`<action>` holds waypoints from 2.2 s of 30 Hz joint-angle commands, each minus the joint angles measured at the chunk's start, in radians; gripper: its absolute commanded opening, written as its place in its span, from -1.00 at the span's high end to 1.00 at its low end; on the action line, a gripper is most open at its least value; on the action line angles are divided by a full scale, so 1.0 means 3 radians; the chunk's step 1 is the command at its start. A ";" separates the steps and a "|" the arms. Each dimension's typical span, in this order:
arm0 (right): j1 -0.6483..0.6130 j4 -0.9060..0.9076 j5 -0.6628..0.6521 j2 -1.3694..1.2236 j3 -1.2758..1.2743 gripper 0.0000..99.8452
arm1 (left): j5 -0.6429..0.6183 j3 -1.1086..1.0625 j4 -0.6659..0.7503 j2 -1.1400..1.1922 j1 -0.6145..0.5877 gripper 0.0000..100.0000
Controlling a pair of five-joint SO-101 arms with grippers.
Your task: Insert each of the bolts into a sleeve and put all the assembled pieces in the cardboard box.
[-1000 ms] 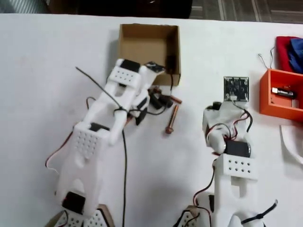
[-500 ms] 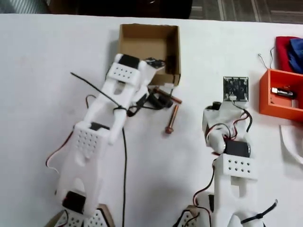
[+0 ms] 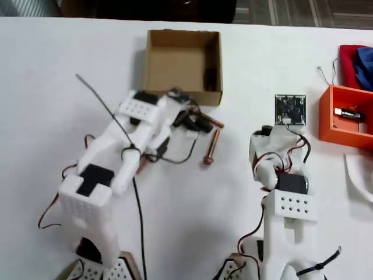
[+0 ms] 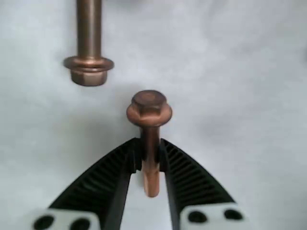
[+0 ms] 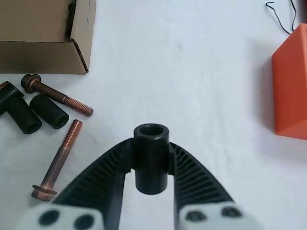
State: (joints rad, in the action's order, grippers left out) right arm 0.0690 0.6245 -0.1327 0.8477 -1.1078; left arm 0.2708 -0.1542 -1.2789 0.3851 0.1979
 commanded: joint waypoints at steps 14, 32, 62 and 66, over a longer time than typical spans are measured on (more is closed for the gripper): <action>0.0033 -0.0054 -0.0026 0.0090 0.0015 0.96 | 0.0000 0.0013 0.0348 -0.0107 -0.0036 0.64; 0.0023 -0.0049 -0.0026 0.0090 0.0010 0.96 | 0.0010 0.0100 0.0450 -0.0092 -0.0286 0.65; 0.0023 -0.0049 -0.0026 0.0090 0.0010 0.96 | 0.0005 0.0238 0.0312 0.0205 -0.0118 0.95; 0.0023 -0.0049 -0.0026 0.0090 0.0010 0.96 | 0.0005 0.0289 0.0312 0.0169 -0.0113 0.95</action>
State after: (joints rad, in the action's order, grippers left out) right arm 0.0690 0.6245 -0.1327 0.8477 -1.1078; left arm 0.2693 -0.1036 -1.1884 0.4419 0.1703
